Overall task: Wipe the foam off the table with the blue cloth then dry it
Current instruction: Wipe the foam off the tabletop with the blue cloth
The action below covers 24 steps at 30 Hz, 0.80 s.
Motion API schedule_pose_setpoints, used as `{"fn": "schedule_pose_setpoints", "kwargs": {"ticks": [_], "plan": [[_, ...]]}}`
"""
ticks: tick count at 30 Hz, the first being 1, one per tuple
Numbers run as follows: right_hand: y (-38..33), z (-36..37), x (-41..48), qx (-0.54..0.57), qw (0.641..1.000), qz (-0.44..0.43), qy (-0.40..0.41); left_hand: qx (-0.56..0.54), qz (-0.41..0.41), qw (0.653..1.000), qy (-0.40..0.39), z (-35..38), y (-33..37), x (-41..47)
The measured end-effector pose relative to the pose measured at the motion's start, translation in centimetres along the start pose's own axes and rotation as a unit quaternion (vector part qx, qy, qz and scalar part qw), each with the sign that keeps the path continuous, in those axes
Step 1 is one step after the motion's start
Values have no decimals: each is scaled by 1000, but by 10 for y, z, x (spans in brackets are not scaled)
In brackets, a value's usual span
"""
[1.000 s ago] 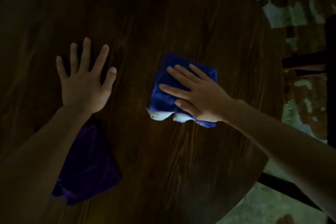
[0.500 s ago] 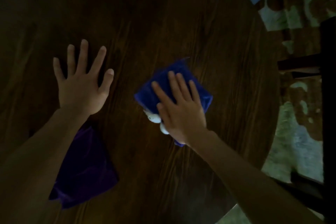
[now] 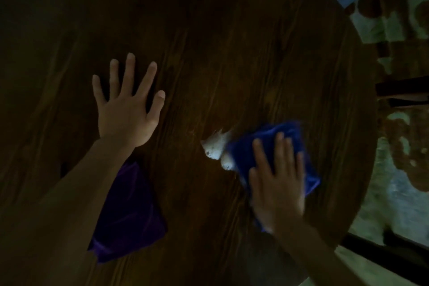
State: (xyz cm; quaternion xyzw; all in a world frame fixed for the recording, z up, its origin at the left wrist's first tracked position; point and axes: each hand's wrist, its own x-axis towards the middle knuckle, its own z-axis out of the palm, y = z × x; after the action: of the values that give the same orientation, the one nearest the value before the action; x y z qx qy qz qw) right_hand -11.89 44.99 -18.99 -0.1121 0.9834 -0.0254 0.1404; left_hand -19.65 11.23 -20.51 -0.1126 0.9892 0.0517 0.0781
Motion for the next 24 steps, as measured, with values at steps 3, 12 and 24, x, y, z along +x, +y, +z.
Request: {"fn": "schedule_pose_setpoints", "kwargs": {"ticks": [3,12,24], "plan": [[-62,9,18,44,997,-69,9,1,-1,1000,-6,-1,-3,0],[33,-43,180,52,997,29,45,-92,21,996,7,-19,-25,-10],[-56,9,26,-16,965,-262,-24,-11,-16,999,-27,-6,-51,-18]]}}
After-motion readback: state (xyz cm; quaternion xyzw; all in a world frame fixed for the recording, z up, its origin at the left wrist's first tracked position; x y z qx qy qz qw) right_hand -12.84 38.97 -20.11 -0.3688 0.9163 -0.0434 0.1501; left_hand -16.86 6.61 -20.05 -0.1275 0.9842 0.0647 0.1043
